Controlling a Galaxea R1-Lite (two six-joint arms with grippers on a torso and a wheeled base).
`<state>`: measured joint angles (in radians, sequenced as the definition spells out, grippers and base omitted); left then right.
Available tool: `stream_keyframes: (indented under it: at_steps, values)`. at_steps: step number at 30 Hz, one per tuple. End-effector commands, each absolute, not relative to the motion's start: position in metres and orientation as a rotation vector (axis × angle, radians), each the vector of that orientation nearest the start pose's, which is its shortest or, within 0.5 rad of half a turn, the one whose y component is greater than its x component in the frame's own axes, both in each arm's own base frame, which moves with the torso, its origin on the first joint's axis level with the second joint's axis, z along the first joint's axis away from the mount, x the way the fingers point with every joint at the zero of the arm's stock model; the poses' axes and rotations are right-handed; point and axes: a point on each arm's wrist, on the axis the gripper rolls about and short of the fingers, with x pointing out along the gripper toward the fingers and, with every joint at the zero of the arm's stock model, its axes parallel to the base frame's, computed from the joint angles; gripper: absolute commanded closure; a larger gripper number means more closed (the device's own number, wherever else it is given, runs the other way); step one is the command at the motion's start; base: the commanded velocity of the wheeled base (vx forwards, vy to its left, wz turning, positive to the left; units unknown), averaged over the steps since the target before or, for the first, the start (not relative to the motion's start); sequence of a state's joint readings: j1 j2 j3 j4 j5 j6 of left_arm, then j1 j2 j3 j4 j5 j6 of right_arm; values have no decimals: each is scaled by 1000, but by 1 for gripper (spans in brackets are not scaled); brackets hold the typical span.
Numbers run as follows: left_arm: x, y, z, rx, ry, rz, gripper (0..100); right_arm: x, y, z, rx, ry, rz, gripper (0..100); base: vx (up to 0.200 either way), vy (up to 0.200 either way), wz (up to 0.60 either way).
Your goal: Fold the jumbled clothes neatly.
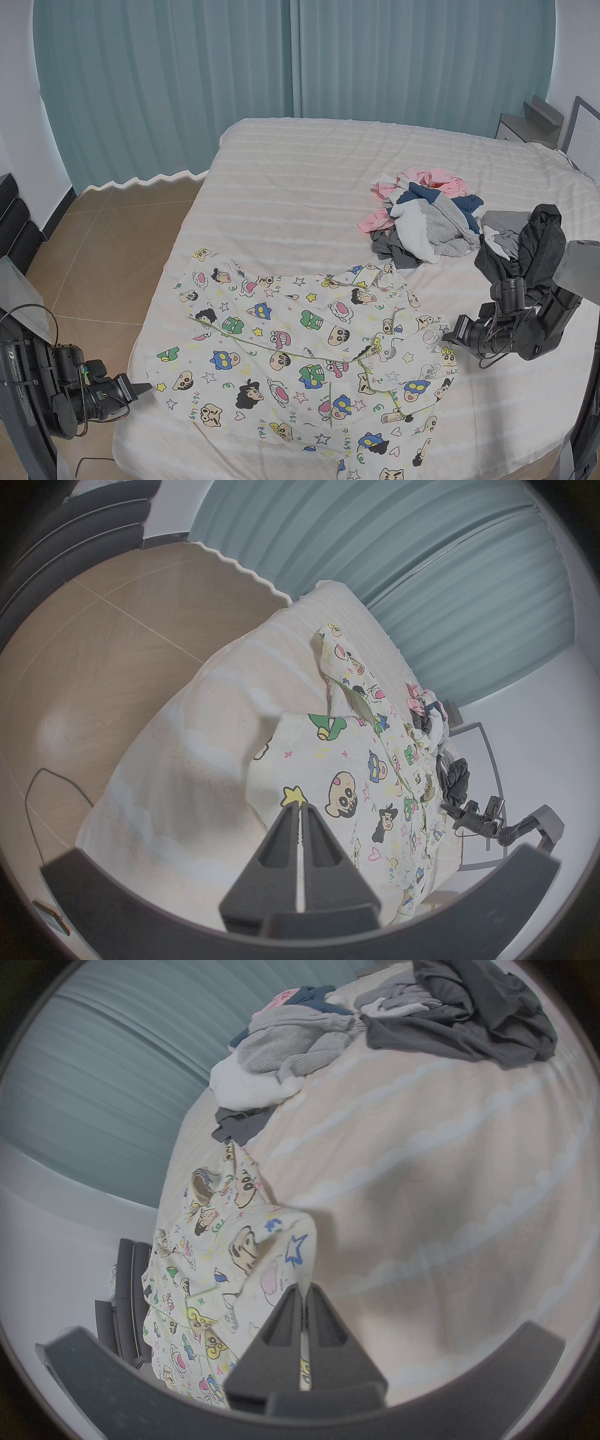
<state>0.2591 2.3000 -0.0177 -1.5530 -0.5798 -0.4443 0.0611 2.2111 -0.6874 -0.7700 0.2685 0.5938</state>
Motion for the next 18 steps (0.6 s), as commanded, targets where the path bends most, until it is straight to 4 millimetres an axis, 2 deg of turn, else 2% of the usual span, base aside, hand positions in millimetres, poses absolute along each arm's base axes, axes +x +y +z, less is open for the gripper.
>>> stream_keyframes:
  at_steps: [1, 18]
  values:
    - [210, 43, -22, -721, 729, -155, 100, 334, 17, 13, 635, 802, 49, 100, 0, 0, 0]
    - [210, 43, -22, -721, 728, -154, 100, 334, -22, 10, 602, 778, -32, 100, 0, 0, 0]
